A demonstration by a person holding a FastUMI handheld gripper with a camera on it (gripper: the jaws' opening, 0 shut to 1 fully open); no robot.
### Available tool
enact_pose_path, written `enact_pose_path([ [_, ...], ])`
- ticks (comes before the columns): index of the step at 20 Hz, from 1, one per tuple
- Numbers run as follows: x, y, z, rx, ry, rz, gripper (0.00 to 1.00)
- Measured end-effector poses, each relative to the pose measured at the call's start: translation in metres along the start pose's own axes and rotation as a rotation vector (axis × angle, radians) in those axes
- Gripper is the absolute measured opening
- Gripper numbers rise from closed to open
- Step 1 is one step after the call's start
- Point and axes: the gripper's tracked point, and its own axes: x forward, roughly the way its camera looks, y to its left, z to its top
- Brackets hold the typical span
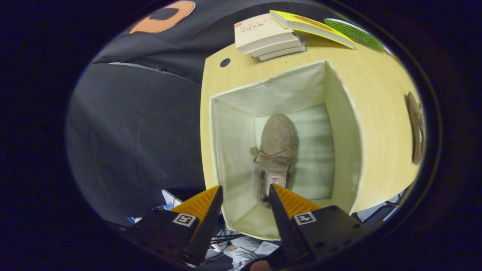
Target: Open the storage box then place both shoes into the box .Put the left shoe in first, then the right shoe, with the right side of both shoes facing outward in a uniform manner.
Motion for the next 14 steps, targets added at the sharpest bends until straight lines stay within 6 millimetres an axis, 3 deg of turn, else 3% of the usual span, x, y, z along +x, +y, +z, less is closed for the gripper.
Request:
enact_pose_path([
  [1,-0.008,0.001,0.002,-0.011,-0.017,0.000,0.98],
  [4,-0.039,-0.004,0.010,-0.098,-0.098,-0.033,1.00],
  [8,-0.100,-0.020,0.027,-0.247,-0.253,-0.077,1.00],
  [10,-0.135,-0.041,0.038,-0.286,-0.335,-0.118,1.00],
  [14,-0.202,-0.100,0.051,-0.298,-0.451,-0.194,1.00],
])
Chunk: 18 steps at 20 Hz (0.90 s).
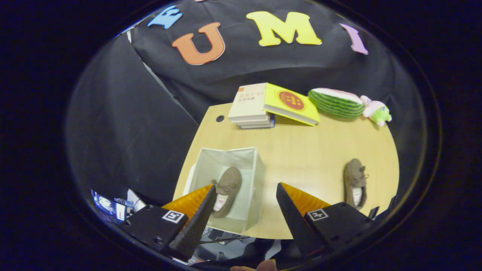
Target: Open the storage box then place both shoes into the box .Put the left shoe in first, then the right shoe, with the right side of both shoes facing outward in a uniform manner.
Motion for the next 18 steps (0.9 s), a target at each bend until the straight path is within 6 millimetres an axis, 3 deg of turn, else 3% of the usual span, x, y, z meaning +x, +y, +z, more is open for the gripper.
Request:
enact_pose_path([
  [4,-0.034,-0.083,-0.007,0.061,-0.005,-0.038,1.00],
  [8,-0.042,-0.185,-0.036,0.085,0.090,-0.104,1.00],
  [10,-0.034,-0.237,-0.045,0.111,0.134,-0.154,1.00],
  [13,-0.012,-0.292,-0.063,0.126,0.204,-0.193,1.00],
  [18,0.036,-0.342,-0.099,0.179,0.351,-0.166,1.00],
])
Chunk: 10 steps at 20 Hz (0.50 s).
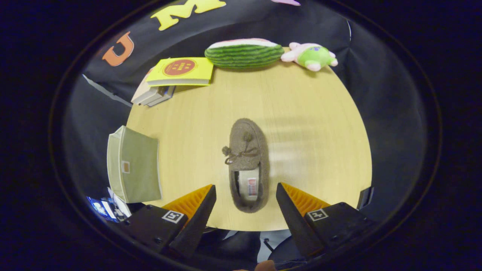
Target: Open the storage box then place both shoes into the box .Put the left shoe in first, then the right shoe, with the right side of both shoes facing outward in a uniform manner.
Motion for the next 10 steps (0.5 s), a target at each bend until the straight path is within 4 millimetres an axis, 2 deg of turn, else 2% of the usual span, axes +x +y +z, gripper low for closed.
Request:
enact_pose_path([
  [6,0.048,-0.026,-0.006,-0.059,0.106,0.002,1.00],
  [10,0.070,-0.028,-0.008,-0.091,0.158,0.031,0.82],
])
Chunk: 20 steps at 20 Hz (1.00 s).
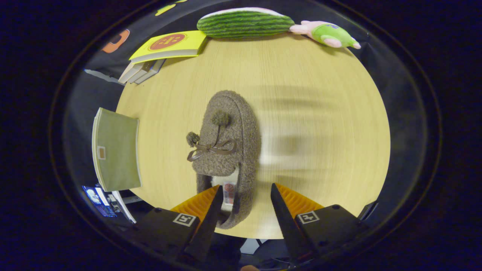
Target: Open the storage box then place both shoes into the box .Put the left shoe in first, then the right shoe, with the right side of both shoes facing outward in a uniform manner.
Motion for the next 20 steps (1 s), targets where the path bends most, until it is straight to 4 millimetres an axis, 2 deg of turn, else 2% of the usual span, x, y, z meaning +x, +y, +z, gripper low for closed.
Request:
enact_pose_path([
  [2,0.006,0.004,-0.002,0.017,0.028,0.030,0.71],
  [4,0.012,0.005,-0.005,0.034,0.041,0.047,0.51],
  [6,0.013,0.000,-0.003,0.046,0.049,0.046,0.36],
  [8,0.013,-0.001,-0.004,0.058,0.052,0.036,0.26],
  [9,0.012,-0.002,-0.003,0.058,0.048,0.025,0.17],
  [11,0.008,0.003,-0.007,0.058,0.052,0.028,0.06],
  [12,0.006,0.009,-0.009,0.066,0.055,0.039,0.06],
  [15,-0.009,0.041,-0.021,0.108,0.059,0.114,0.06],
  [20,-0.055,0.133,-0.045,0.156,0.041,0.270,0.06],
])
